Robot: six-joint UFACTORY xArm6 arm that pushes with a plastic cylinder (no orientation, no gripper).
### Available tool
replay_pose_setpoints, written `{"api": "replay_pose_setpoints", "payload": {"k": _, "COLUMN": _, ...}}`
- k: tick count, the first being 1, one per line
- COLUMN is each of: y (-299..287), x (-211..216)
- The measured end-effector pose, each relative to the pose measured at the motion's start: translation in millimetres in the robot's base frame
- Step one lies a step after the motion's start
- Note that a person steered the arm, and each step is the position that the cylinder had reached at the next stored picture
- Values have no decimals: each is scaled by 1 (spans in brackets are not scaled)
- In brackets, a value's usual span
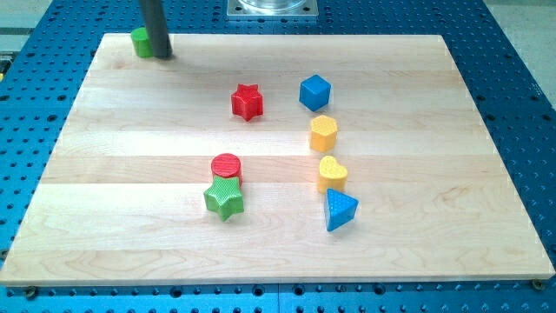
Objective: Push the yellow hexagon to the top center of the board
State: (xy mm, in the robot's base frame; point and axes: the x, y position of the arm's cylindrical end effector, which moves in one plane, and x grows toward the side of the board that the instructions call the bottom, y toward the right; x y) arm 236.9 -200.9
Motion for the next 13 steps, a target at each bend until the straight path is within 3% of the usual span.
{"api": "replay_pose_setpoints", "payload": {"k": 1, "y": 41, "x": 17}}
{"api": "replay_pose_setpoints", "payload": {"k": 4, "y": 405, "x": 46}}
{"api": "replay_pose_setpoints", "payload": {"k": 5, "y": 463, "x": 111}}
{"api": "replay_pose_setpoints", "payload": {"k": 7, "y": 329, "x": 192}}
{"api": "replay_pose_setpoints", "payload": {"k": 8, "y": 248, "x": 196}}
{"api": "replay_pose_setpoints", "payload": {"k": 9, "y": 266, "x": 243}}
{"api": "replay_pose_setpoints", "payload": {"k": 10, "y": 191, "x": 228}}
{"api": "replay_pose_setpoints", "payload": {"k": 11, "y": 194, "x": 165}}
{"api": "replay_pose_setpoints", "payload": {"k": 13, "y": 270, "x": 207}}
